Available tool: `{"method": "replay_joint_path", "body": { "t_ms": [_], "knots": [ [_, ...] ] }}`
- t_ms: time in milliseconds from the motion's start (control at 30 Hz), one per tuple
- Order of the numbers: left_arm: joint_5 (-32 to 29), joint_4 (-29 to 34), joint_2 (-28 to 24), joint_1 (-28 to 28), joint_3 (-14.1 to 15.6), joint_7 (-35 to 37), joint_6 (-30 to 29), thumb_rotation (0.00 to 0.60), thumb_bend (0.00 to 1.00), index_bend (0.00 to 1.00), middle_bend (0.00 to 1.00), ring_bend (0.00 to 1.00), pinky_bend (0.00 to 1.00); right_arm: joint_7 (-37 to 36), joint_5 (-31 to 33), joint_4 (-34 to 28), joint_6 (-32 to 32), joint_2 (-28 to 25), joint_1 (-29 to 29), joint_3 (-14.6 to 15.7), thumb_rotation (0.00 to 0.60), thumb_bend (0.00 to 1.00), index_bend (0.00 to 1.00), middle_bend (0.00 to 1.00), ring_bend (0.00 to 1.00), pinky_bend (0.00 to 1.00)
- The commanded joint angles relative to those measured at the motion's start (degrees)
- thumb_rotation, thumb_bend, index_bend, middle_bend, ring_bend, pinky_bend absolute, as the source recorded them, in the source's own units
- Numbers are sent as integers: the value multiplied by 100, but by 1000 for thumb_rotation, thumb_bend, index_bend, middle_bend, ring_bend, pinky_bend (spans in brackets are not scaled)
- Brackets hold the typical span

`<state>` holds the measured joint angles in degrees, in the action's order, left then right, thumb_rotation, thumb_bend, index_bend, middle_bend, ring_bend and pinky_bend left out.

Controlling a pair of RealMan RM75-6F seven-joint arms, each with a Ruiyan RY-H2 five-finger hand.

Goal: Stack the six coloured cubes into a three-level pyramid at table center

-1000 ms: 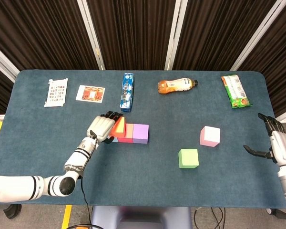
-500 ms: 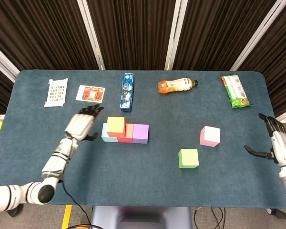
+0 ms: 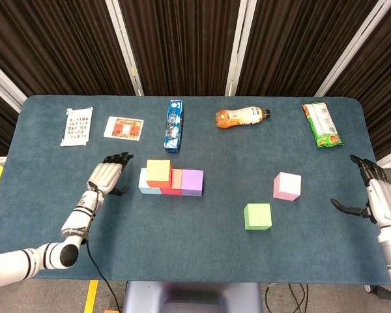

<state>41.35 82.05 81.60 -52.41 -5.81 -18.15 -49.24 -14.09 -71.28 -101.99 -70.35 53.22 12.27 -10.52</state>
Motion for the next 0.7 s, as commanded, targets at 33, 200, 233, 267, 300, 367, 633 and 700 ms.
{"method": "replay_joint_path", "body": {
  "t_ms": [33,200,233,267,300,367,633,700],
  "knots": [
    [-182,-354,283,-144,-51,-190,205,600,346,0,0,0,78,24,59,-6,17,-12,1,-11,600,295,140,199,64,75],
    [-301,-589,461,-211,-157,-213,349,600,347,0,0,0,74,45,146,12,47,-4,6,-25,600,295,140,199,64,75],
    [-311,-633,487,-222,-169,-219,374,600,346,0,0,0,74,49,155,13,52,-3,7,-26,600,296,140,199,63,75],
    [-322,-673,511,-236,-181,-227,401,600,346,0,0,0,74,59,166,16,55,0,8,-27,600,296,140,199,64,75],
    [-338,-701,530,-249,-205,-222,436,600,347,0,0,0,74,73,181,19,63,2,10,-27,600,296,140,199,63,75],
    [-348,-728,559,-268,-259,-198,469,600,346,0,0,0,74,90,206,15,75,1,13,-30,600,295,140,199,64,75],
    [-405,-801,647,-392,-332,-268,638,600,345,0,0,0,74,131,268,46,135,33,51,-51,600,295,140,199,64,73],
    [-428,-801,667,-423,-348,-308,625,600,344,0,0,0,74,145,275,55,159,37,68,-55,600,295,140,199,64,70]
  ]
}}
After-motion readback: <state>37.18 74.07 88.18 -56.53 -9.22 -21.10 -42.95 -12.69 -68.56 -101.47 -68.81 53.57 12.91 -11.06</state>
